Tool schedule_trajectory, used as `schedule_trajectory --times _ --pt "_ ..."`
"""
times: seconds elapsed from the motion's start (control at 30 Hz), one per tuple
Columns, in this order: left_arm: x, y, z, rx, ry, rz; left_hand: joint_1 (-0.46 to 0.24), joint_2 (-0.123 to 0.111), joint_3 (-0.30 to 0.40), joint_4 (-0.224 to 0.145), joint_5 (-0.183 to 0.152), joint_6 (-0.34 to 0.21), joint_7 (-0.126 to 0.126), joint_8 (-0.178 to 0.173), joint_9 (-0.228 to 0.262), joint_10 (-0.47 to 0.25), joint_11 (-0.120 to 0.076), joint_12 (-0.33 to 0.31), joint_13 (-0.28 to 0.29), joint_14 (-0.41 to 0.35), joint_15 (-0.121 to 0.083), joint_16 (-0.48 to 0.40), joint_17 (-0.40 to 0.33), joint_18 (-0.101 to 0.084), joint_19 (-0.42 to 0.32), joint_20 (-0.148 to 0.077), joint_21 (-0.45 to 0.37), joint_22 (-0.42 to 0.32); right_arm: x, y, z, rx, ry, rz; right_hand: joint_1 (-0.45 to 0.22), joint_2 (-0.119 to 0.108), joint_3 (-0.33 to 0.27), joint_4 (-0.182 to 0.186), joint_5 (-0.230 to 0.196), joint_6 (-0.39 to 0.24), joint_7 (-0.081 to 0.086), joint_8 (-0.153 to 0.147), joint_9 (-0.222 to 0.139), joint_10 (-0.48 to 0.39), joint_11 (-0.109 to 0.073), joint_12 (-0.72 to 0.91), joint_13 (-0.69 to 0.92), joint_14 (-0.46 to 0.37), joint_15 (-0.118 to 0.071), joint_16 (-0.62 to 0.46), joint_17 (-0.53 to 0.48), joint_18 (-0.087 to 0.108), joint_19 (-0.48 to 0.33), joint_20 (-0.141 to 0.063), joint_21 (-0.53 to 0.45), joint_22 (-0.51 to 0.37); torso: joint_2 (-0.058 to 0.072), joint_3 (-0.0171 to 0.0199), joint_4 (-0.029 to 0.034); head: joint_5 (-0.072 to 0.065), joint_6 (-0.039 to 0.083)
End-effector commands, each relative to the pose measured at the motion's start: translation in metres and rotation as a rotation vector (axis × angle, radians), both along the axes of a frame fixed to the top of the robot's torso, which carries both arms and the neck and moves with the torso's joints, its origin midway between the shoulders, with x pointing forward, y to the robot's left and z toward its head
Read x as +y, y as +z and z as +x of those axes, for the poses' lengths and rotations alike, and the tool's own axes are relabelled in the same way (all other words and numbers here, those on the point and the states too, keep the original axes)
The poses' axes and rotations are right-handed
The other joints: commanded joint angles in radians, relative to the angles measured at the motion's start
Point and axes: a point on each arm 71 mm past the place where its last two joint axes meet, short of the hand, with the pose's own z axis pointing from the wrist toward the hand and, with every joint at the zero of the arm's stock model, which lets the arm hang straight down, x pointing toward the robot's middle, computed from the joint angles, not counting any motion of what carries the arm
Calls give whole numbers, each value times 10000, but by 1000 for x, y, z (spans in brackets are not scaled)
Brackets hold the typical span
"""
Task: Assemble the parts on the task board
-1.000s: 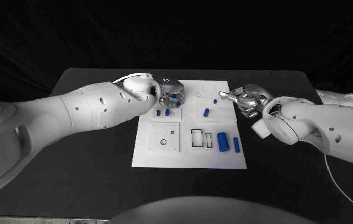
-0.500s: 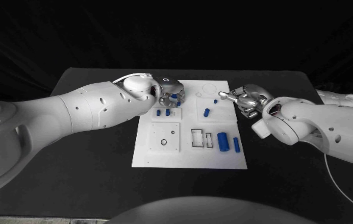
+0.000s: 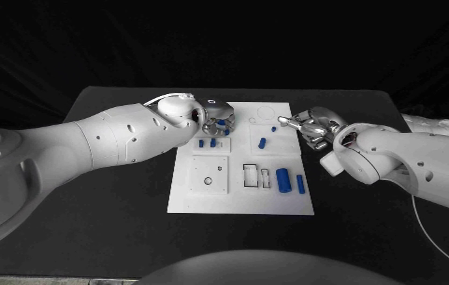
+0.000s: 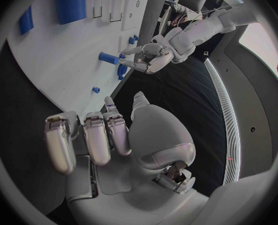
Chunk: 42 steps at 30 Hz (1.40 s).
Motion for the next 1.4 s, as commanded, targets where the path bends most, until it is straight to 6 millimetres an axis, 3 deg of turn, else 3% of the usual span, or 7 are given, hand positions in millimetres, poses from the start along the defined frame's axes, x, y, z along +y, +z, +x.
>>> schedule_trajectory --times 0.03,0.53,0.67,0.9,1.4 --pt "-1 -2 -1 147 -52 183 39 126 122 -16 -53 182 -9 93 31 204 -1 51 16 1059 -47 26 2633 -76 1034 -72 24 2635 1 0 0 -58 125 28 0 88 -39 0 51 -45 83 41 17 1074 38 37 2627 1043 52 41 2630 -67 1047 32 45 2633 2 0 1 -1 11" --pt "-1 -3 0 233 31 319 250 36 356 -119 -53 367 113 103 38 632 110 78 21 1059 78 26 2633 -76 1034 -74 24 2635 2 0 -1 -68 169 60 0 91 -42 0 52 -41 81 43 18 1074 37 37 2627 1043 52 41 2630 -67 1047 32 45 2633 3 0 4 1 -5" --pt "-1 -2 -1 122 -44 192 315 44 451 -176 -57 829 189 299 130 1148 153 198 37 1059 132 26 2633 -76 1034 -60 24 2635 2 1 -1 -66 176 68 0 93 -44 0 53 -37 80 46 19 1074 37 37 2627 1043 51 41 2630 -67 1047 32 45 2633 6 5 5 -9 16" --pt "-2 0 -1 -88 -208 -44 383 45 545 -234 -54 1128 140 398 186 1499 87 198 23 1059 97 26 2633 -76 1034 -52 24 2635 2 0 -1 -48 170 60 0 95 -45 0 54 -34 80 48 20 1074 36 37 2627 1043 51 41 2630 -67 1047 31 45 2633 2 -6 1 -5 2" --pt "4 10 -3 -901 -553 -950 333 35 567 -187 -54 1193 141 399 195 1583 95 144 11 1059 99 26 2633 -76 1034 -51 24 2635 -1 -1 -1 15 104 5 -1 98 -50 1 55 -26 78 53 22 1074 35 37 2627 1043 50 41 2630 -67 1047 31 45 2633 -9 -2 28 -23 38"
